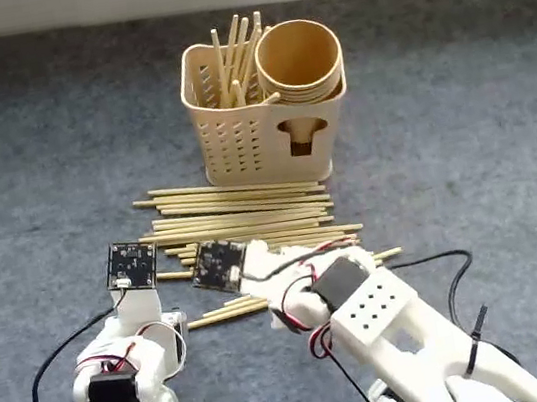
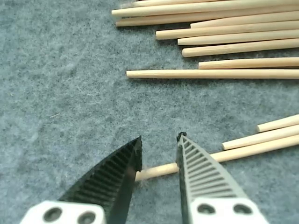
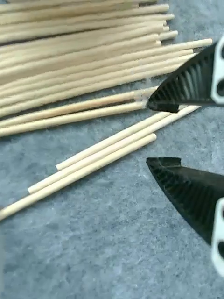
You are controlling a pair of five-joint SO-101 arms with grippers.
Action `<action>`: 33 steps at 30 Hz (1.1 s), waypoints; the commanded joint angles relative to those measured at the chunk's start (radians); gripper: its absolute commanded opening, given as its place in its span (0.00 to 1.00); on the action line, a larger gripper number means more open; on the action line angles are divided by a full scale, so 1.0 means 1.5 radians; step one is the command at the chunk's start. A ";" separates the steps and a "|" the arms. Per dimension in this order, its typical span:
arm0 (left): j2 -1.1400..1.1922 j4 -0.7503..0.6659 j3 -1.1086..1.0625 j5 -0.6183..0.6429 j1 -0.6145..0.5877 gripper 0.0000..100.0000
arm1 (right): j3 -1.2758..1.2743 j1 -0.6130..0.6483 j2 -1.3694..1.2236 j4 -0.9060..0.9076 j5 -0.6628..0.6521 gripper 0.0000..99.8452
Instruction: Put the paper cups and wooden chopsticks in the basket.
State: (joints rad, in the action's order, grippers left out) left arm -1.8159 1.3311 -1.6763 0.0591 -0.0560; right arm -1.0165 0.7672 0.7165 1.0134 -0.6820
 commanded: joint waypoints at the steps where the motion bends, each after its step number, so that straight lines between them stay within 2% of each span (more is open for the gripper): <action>1: -0.003 0.003 -0.013 -0.004 -0.003 0.14 | -0.009 0.006 0.014 -0.026 -0.014 0.17; 8: -0.003 0.003 -0.013 -0.004 -0.003 0.14 | -0.035 0.013 -0.002 -0.090 -0.013 0.17; 13: -0.003 0.003 -0.013 -0.004 -0.003 0.14 | -0.034 0.034 -0.130 -0.104 -0.011 0.15; 19: -0.003 0.003 -0.013 -0.004 -0.003 0.14 | 0.032 0.017 -0.234 -0.116 -0.010 0.14; 33: -0.003 0.003 -0.013 -0.004 -0.003 0.14 | 0.034 0.002 -0.253 -0.188 -0.010 0.13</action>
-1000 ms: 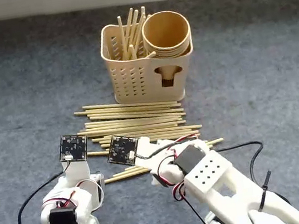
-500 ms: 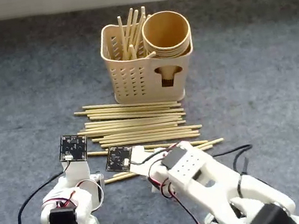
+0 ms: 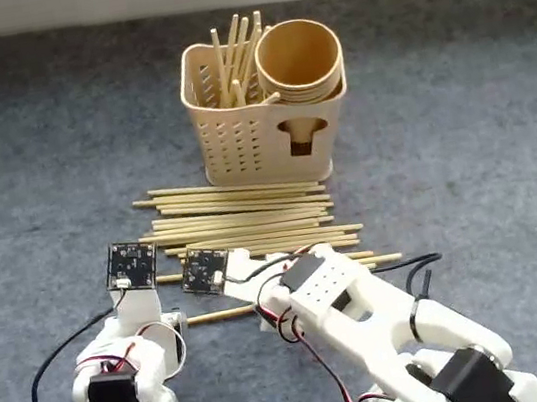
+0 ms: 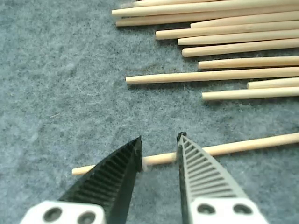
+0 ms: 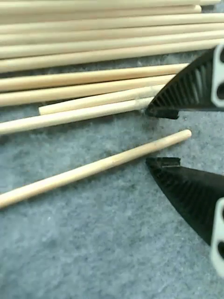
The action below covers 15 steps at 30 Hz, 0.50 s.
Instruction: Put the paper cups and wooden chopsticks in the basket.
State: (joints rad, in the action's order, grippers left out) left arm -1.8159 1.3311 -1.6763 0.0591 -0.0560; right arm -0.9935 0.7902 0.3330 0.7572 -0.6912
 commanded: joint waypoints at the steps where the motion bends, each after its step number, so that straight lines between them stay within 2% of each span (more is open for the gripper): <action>1: -0.003 0.003 -0.013 -0.004 -0.003 0.14 | 0.019 -0.014 0.003 -0.017 -0.005 0.11; 5: -0.003 0.003 -0.013 -0.004 -0.003 0.14 | 0.024 -0.014 0.009 0.036 -0.008 0.01; 9: -0.003 0.003 -0.013 -0.004 -0.003 0.14 | 0.026 -0.014 0.010 0.119 -0.014 0.00; 12: -0.003 0.003 -0.013 -0.004 -0.003 0.14 | 0.027 -0.017 0.010 0.154 -0.052 0.00; 15: -0.003 0.003 -0.013 -0.004 -0.003 0.14 | 0.061 -0.051 0.010 0.215 -0.061 0.00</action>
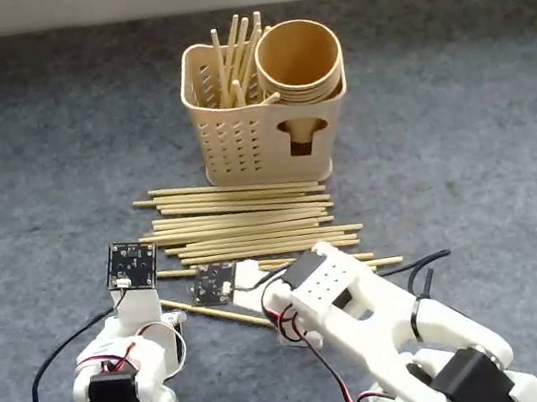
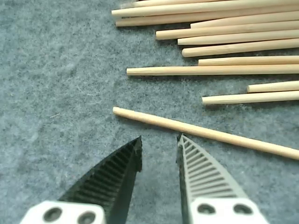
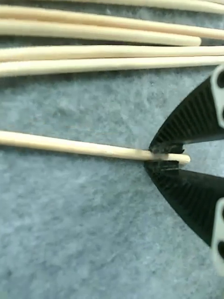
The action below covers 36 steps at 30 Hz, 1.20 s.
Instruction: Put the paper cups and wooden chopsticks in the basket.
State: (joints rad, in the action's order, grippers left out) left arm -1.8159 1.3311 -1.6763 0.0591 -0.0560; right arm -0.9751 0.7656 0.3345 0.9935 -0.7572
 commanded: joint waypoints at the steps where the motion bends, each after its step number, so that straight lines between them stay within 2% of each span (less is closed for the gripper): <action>1: -0.003 0.003 -0.013 -0.004 -0.003 0.14 | 0.068 -0.055 0.009 0.083 -0.017 0.00; 7: -0.003 0.003 -0.013 -0.004 -0.003 0.14 | 0.162 -0.187 0.009 0.195 -0.117 0.01; 11: -0.003 0.003 -0.013 -0.004 -0.003 0.14 | 0.178 -0.196 0.009 0.204 -0.076 0.01; 14: -0.003 0.003 -0.013 -0.004 -0.003 0.14 | 0.180 -0.182 0.009 0.205 -0.027 0.06; 18: -0.003 0.003 -0.013 -0.004 -0.003 0.14 | 0.177 -0.157 0.009 0.205 -0.009 0.13; 23: -0.003 0.003 -0.013 -0.004 -0.003 0.14 | 0.177 -0.094 0.008 0.191 0.000 0.13; 27: -0.003 0.003 -0.013 -0.004 -0.003 0.14 | 0.173 -0.039 0.003 0.092 0.100 0.13; 36: -0.003 0.003 -0.013 -0.004 -0.003 0.14 | 0.126 0.040 0.002 0.016 0.159 0.08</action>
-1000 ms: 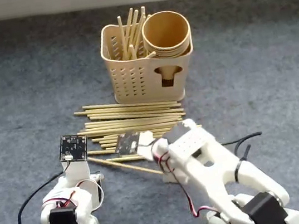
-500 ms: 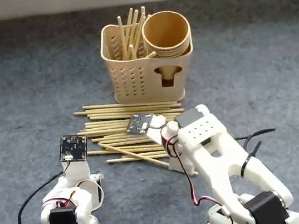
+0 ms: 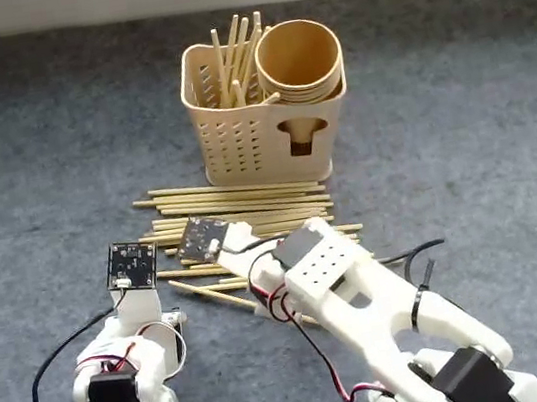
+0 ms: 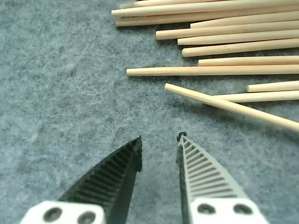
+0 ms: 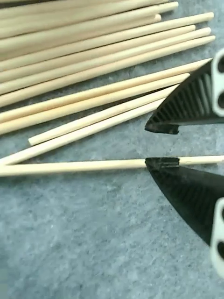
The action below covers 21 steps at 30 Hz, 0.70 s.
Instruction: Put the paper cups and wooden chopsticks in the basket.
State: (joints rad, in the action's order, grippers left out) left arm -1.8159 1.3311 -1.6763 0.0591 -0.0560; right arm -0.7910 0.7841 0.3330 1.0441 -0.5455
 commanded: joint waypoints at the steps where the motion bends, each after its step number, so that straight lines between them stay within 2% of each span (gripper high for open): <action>1: -0.003 0.003 -0.013 -0.004 -0.003 0.14 | 0.003 0.035 0.002 -0.019 0.023 0.08; 10: -0.003 0.003 -0.013 -0.004 -0.003 0.14 | -0.035 0.043 0.001 -0.074 0.037 0.08; 14: -0.003 0.003 -0.013 -0.004 -0.003 0.14 | -0.052 0.054 0.002 -0.094 0.071 0.08; 21: -0.003 0.003 -0.013 -0.004 -0.003 0.14 | -0.057 0.053 0.001 -0.109 0.069 0.08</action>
State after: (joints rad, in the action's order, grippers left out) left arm -1.8159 1.3311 -1.6763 0.0591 -0.0560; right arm -0.8784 0.8546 0.3330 0.9152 -0.4534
